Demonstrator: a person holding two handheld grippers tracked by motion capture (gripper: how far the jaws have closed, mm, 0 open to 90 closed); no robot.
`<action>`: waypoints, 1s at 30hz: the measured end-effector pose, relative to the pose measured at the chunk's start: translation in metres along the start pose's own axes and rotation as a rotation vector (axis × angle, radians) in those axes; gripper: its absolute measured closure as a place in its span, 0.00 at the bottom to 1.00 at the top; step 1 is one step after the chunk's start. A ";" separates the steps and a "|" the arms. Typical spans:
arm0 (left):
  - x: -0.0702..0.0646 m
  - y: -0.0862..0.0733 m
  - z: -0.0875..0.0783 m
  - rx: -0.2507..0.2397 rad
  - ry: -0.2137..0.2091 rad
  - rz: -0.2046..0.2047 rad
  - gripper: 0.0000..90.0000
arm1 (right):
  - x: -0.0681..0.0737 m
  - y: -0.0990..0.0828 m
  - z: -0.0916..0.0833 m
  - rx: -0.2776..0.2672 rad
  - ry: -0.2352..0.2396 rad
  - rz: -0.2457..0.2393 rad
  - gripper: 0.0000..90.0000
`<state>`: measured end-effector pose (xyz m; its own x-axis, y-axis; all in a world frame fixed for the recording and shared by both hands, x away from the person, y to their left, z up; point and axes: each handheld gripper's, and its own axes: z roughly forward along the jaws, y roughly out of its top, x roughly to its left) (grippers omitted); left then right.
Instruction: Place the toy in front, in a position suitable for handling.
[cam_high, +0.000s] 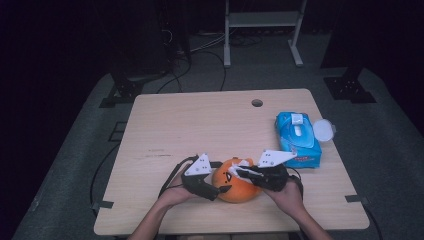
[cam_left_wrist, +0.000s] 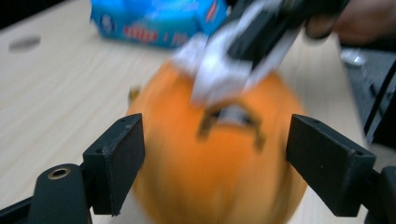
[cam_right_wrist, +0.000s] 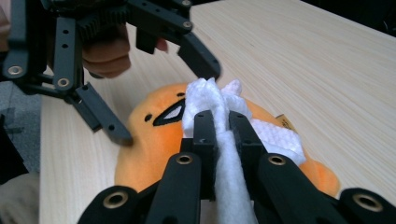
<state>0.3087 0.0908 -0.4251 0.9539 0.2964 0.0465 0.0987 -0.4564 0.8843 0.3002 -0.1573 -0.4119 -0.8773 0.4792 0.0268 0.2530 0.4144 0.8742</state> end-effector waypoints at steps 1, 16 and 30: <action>-0.001 0.001 0.002 0.022 0.010 0.025 0.23 | 0.002 0.001 0.001 -0.001 0.004 -0.007 0.91; 0.012 -0.017 -0.002 0.043 0.019 -0.052 0.31 | -0.009 -0.009 -0.012 0.000 -0.006 0.014 0.91; 0.014 -0.015 -0.004 0.025 0.018 -0.056 0.35 | -0.008 -0.005 -0.008 -0.011 -0.001 0.009 0.91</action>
<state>0.3200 0.1048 -0.4359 0.9413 0.3374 0.0056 0.1593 -0.4591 0.8740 0.3022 -0.1695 -0.4128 -0.8748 0.4833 0.0340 0.2561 0.4017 0.8792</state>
